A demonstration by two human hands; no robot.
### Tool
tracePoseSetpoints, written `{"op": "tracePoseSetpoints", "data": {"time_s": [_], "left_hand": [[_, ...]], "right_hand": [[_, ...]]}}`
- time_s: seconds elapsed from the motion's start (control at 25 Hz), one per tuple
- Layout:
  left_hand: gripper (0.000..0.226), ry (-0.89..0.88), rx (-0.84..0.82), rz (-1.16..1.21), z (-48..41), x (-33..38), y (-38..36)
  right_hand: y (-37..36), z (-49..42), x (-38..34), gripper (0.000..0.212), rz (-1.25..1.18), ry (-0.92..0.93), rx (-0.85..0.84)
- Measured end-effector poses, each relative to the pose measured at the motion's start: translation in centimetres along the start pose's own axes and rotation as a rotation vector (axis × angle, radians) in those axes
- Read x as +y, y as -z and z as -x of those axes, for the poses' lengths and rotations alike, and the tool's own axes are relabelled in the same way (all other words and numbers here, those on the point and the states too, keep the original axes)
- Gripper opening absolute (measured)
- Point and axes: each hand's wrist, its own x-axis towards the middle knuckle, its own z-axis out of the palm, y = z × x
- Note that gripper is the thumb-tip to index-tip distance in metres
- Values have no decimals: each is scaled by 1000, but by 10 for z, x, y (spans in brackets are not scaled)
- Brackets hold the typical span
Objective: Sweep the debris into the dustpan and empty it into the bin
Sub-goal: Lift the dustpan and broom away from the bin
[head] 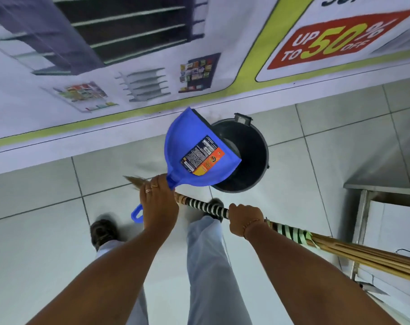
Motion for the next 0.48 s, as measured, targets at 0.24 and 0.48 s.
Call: {"op": "tracePoseSetpoints", "data": {"time_s": [0.24,0.48], "left_hand": [[37,309,-183,410,6,-145,47],[44,669,-32,448,31,-322,93]], "right_hand": [[20,-3,-171,38,90,83,68],[54,-27,-365,49,141,288,78]]}}
